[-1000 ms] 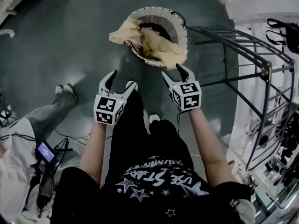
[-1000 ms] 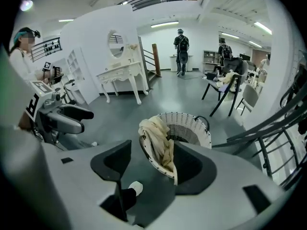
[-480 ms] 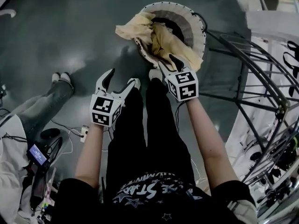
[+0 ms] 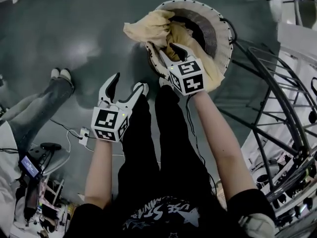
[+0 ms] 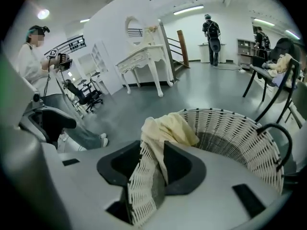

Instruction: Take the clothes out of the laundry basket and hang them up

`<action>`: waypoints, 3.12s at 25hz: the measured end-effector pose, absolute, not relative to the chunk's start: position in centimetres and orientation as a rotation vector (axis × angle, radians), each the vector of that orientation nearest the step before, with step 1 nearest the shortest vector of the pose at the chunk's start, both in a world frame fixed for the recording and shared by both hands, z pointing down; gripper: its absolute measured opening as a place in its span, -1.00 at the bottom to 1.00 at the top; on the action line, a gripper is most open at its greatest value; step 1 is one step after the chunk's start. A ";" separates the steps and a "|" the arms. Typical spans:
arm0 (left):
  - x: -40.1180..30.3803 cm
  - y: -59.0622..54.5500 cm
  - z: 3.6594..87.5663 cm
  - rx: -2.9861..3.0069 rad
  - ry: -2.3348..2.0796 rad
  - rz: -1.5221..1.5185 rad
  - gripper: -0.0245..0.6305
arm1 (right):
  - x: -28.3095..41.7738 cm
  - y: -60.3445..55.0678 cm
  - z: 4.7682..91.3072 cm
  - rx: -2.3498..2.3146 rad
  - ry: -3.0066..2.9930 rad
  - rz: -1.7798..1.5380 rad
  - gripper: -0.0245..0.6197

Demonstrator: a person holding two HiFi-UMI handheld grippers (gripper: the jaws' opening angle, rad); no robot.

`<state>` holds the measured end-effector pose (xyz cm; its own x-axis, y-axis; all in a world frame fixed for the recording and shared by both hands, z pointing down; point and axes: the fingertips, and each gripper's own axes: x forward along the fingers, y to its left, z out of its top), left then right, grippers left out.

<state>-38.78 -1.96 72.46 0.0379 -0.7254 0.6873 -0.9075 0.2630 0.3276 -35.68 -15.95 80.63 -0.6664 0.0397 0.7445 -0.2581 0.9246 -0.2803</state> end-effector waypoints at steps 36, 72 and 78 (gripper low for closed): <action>-40.1 -2.5 74.3 1.393 -1.717 0.337 0.18 | -38.9 -16.6 71.7 -0.171 -2.413 0.110 -0.87; -47.0 -8.8 81.0 1.811 -1.493 1.213 0.18 | -27.7 -21.6 58.0 -0.071 -2.501 -0.009 -0.87; -46.0 -12.5 82.3 1.982 -1.347 1.438 0.18 | -27.1 -21.4 57.9 -0.102 -2.529 -0.007 -0.87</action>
